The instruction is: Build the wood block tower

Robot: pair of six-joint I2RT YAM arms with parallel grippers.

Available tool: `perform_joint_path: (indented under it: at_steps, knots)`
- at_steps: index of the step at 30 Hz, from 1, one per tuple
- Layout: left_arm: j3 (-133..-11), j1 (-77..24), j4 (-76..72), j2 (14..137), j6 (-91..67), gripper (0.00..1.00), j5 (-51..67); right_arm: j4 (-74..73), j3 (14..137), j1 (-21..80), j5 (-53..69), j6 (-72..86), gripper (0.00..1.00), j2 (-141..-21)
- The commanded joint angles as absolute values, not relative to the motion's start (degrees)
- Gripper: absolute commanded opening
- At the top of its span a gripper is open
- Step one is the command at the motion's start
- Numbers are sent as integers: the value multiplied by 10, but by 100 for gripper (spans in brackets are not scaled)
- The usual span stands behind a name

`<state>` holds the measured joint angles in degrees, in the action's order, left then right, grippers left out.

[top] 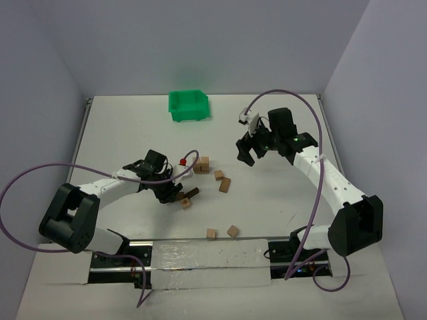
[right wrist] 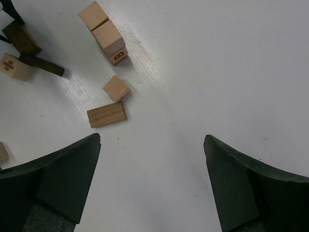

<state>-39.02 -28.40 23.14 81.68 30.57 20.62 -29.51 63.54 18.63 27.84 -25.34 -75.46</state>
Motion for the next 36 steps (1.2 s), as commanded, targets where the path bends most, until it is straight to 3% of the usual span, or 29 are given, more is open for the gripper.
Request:
perform_joint_path:
  at_steps: [1,5,8,10,11,13,24,31,36]
  knots:
    - [-383,-286,202,809,307,48,212,-272,632,179,288,-252,94,-742]
    - [-376,-287,208,797,328,46,228,-272,631,178,291,-253,94,-743]
    - [-374,-286,219,783,354,39,245,-273,628,177,291,-255,94,-742]
    - [-376,-284,229,773,377,23,252,-274,621,176,291,-258,94,-738]
    - [-378,-282,230,770,384,10,252,-275,618,174,291,-261,94,-737]
    - [-391,-268,240,768,395,1,261,-275,608,170,291,-264,94,-730]
    - [-529,-182,357,801,506,0,342,-273,580,124,314,-268,94,-715]
    - [-719,-181,509,889,605,0,375,-263,565,102,331,-258,94,-717]
    - [-816,-186,531,952,606,0,404,-258,564,94,340,-252,94,-721]
